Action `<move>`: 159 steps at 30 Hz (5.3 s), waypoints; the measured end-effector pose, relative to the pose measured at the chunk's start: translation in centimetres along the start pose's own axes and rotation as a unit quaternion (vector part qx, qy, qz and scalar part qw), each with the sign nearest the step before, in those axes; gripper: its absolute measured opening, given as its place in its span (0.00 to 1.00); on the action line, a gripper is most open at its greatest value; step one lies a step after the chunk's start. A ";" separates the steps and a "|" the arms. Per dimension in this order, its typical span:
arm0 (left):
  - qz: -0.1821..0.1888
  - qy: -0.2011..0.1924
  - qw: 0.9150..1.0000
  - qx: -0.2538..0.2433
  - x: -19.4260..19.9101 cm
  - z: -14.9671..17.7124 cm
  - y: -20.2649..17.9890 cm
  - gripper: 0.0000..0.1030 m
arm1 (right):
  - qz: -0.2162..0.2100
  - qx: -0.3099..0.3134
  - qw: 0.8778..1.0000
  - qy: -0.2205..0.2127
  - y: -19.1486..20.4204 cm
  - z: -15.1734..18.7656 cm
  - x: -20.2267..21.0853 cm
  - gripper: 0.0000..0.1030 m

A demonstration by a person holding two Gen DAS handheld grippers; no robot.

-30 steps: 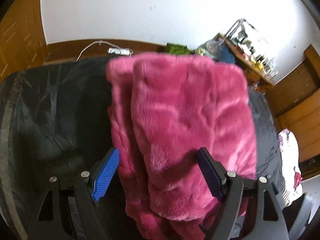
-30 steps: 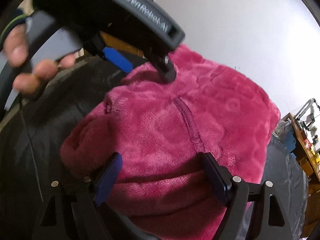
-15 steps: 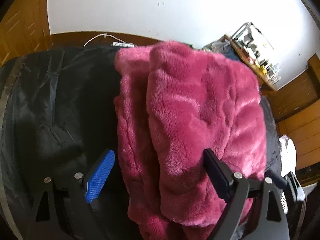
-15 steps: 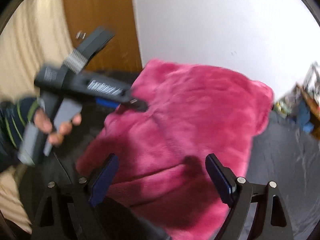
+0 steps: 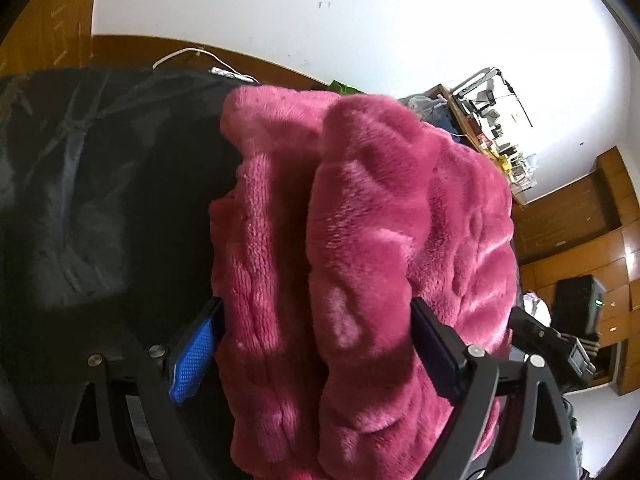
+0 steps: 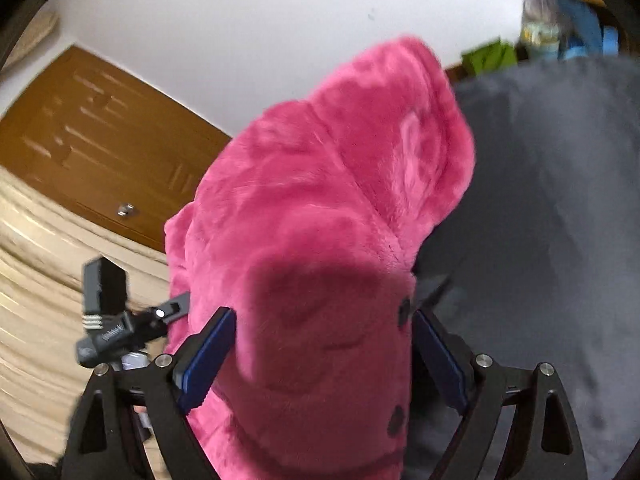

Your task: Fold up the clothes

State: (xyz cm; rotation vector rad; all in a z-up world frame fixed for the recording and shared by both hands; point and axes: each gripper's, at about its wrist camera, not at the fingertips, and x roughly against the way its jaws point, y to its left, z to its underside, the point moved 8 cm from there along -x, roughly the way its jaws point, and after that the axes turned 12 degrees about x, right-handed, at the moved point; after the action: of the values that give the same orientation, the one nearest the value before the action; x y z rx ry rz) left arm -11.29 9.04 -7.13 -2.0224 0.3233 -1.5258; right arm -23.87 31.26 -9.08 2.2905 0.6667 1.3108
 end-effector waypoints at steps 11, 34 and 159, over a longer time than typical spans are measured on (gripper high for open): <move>0.048 0.033 0.997 0.041 -2.2 -0.3 2.4 1.00 | -0.057 -0.013 0.998 0.021 0.4 0.4 -2.3 0.99; 0.065 0.047 0.997 0.023 -1.7 0.4 0.8 0.70 | -0.112 -0.032 0.993 0.015 4.0 3.2 -1.4 0.75; -0.002 -0.094 0.923 -0.373 4.2 32.4 -40.3 0.87 | 0.487 0.001 0.869 -0.086 -4.1 25.8 52.6 0.93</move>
State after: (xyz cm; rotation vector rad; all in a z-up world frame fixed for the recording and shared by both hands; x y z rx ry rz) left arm 14.44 48.97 13.72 -2.7149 0.9338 -1.2976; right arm 21.10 62.53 12.01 2.7937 -0.6727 1.4073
